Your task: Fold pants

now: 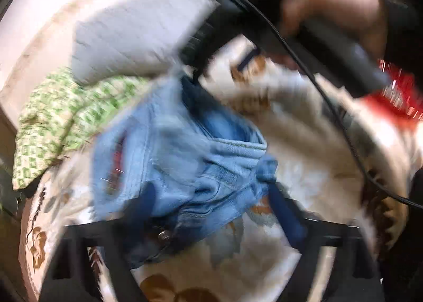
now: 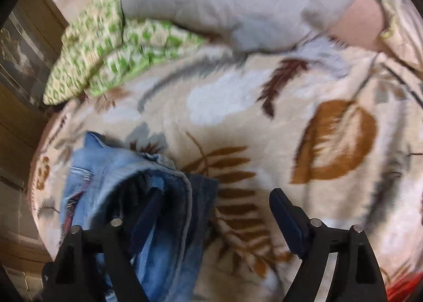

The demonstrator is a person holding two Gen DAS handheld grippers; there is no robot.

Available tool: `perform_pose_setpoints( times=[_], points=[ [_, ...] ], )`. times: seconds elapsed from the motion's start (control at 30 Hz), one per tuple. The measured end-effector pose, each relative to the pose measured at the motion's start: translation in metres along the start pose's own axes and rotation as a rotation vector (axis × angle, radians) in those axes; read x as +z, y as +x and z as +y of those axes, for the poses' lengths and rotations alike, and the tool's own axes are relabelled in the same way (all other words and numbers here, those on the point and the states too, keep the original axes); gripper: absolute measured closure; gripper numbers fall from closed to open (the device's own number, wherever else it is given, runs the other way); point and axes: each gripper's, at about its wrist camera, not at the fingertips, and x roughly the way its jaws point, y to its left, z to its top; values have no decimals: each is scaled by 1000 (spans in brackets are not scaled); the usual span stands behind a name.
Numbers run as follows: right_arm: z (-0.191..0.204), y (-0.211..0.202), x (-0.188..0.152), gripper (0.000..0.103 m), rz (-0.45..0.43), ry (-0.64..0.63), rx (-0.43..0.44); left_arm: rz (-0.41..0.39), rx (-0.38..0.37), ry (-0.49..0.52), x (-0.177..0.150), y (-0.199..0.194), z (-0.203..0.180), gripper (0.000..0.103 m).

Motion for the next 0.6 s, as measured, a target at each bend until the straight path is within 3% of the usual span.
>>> perform_pose_setpoints(
  times=[0.1, 0.2, 0.37, 0.5, 0.6],
  points=[
    [-7, -38, -9, 17, -77, 31, 8, -69, -29, -47, 5, -33, 17, 1],
    [-3, -68, -18, 14, -117, 49, 46, -99, -78, -182, 12, -53, 57, 0],
    [19, -91, -44, 8, -97, 64, 141, -6, -248, -431, 19, -33, 140, 0],
    [37, -78, -60, 7, -30, 91, 212, 84, -363, -555, 8, -4, 169, 0],
    [48, -55, -67, 7, 7, 107, 201, 154, -436, -665, -1, 27, 187, 0]
  ],
)
